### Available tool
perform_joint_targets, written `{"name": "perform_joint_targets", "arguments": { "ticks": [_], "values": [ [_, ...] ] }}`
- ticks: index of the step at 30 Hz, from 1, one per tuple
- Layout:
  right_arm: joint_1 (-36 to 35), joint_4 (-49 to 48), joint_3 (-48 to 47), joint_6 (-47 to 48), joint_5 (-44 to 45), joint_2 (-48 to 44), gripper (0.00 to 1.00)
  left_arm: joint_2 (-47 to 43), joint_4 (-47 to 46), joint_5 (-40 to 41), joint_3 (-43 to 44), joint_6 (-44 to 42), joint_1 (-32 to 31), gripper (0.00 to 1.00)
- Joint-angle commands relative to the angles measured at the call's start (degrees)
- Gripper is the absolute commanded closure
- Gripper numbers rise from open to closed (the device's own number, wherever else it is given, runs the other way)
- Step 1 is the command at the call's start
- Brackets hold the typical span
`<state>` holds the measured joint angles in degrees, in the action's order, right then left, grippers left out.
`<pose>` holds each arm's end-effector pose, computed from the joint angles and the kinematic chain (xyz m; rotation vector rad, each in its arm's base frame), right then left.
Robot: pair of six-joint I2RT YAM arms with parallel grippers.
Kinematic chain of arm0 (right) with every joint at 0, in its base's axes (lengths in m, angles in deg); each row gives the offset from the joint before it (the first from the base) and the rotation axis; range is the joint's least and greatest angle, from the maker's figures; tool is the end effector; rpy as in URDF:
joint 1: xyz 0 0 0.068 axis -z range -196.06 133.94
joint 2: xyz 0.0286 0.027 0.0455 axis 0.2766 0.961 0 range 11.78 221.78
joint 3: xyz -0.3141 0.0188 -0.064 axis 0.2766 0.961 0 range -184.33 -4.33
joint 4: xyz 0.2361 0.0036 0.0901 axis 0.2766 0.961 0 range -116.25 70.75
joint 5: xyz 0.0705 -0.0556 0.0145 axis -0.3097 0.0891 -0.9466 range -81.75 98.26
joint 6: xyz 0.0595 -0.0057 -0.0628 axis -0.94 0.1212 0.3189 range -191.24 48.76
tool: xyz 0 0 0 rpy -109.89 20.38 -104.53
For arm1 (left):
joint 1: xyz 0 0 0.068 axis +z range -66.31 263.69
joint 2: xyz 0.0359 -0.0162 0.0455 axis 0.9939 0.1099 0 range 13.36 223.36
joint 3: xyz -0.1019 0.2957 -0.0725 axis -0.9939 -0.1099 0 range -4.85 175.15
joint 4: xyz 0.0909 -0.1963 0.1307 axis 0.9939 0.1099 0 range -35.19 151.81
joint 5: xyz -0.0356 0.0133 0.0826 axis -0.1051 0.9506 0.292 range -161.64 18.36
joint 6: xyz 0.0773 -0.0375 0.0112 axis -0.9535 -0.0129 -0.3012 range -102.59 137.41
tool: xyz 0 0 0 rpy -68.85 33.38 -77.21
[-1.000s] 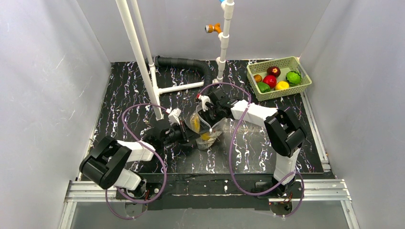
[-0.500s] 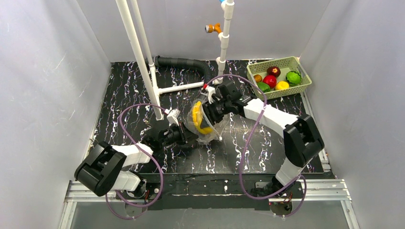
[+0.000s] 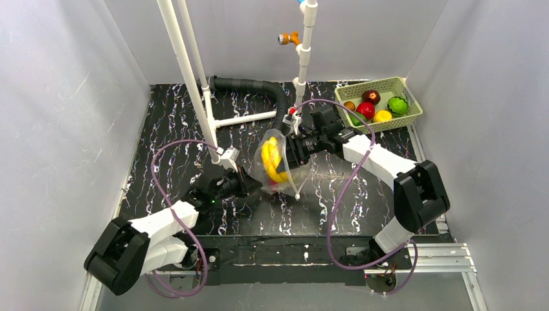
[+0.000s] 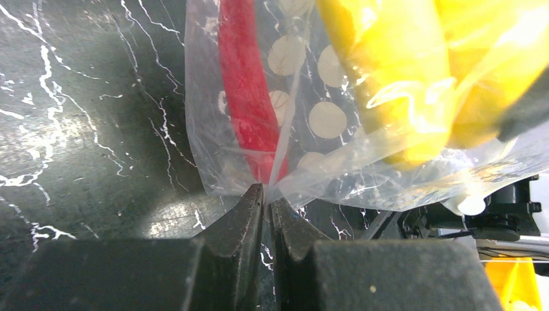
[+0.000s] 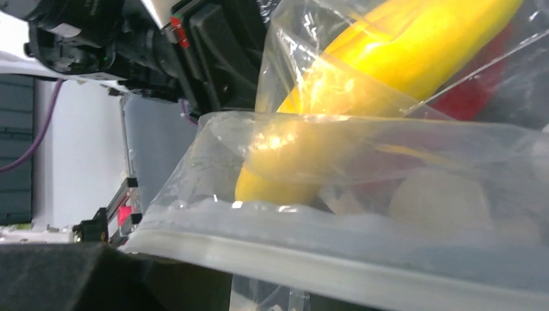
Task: Open the zip-top bag and remove the fake food
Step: Pick up the fake fruit from the zipper food storage bag.
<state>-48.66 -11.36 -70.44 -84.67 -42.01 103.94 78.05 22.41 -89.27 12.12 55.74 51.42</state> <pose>0.2740 0.2451 0.2968 -0.8718 2.1942 1.4087 0.1827 -0.1428 0.2242 0.1286 1.9798 -1.1181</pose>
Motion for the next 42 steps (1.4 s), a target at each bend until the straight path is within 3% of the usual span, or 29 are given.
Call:
{"name": "perform_joint_targets", "arguments": {
  "ticks": [1, 12, 20, 28, 35, 42],
  "values": [
    [0.30, -1.41, -0.41, 0.10, -8.03, -3.74, 0.99, -4.95, 7.72, 5.49, 1.26, -3.14, 0.03, 0.93],
    [0.77, 3.35, -1.07, 2.89, -9.44, -5.01, 0.99, -10.45, 13.94, 11.23, 1.34, -3.92, 0.06, 0.94],
    [1.29, 0.69, 0.78, 0.05, -16.38, -6.12, 0.99, -12.49, 19.56, 13.92, 3.41, -6.22, 0.02, 0.95],
    [2.65, 4.59, 1.38, 4.77, -11.27, -6.92, 0.99, -14.26, 18.62, 14.20, 2.46, -3.62, 0.06, 0.96],
    [5.20, 4.47, 1.57, 5.50, -14.83, -8.14, 0.99, -14.56, 19.94, 15.54, 1.93, -3.74, 0.10, 0.97],
    [5.53, 4.95, 2.88, 7.26, -10.38, -9.43, 0.99, -15.83, 20.36, 15.53, 2.01, -4.74, 0.10, 0.98]
  ]
}}
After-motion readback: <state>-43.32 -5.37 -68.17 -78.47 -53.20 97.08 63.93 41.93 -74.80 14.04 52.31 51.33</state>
